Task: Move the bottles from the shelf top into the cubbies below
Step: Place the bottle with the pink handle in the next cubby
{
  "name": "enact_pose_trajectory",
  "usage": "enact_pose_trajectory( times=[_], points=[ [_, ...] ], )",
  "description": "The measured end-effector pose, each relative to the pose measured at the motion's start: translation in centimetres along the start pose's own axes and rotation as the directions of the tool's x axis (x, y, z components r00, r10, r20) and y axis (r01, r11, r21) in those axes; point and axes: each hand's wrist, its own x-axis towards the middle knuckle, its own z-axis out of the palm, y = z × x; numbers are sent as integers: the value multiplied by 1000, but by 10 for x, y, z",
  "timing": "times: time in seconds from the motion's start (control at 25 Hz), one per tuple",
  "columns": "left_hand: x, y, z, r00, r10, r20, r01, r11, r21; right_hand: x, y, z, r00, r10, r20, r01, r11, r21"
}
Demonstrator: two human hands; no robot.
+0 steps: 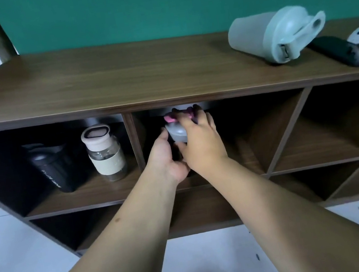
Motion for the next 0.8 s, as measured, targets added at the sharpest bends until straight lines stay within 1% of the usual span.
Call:
enact_pose_trajectory(
  times=[0.08,0.16,0.24,0.32,0.6,0.68,0.8],
  points=[
    [6,0,-1,999,27,-32,-28,999,-30,4,3,-2,1000,-2,31,1,1000,23],
    [14,1,-2,998,36,-53,-41,994,-99,7,6,-5,999,-7,48,5,999,33],
    [18,1,-3,999,32,-42,-38,986,-160,9,10,-8,998,-3,64,0,999,43],
    [22,0,-3,999,36,-38,-42,982,-185,10,12,-11,996,9,85,-13,999,43],
    [23,-7,-1,996,65,-58,-75,977,-198,16,11,-9,990,34,139,-50,992,116],
    [20,-8,0,995,66,-69,-79,978,-195,15,11,-9,990,47,134,-63,991,120],
    [0,-7,9,994,72,-84,-82,989,-119,5,4,-24,994,73,85,-79,994,77]
  ],
)
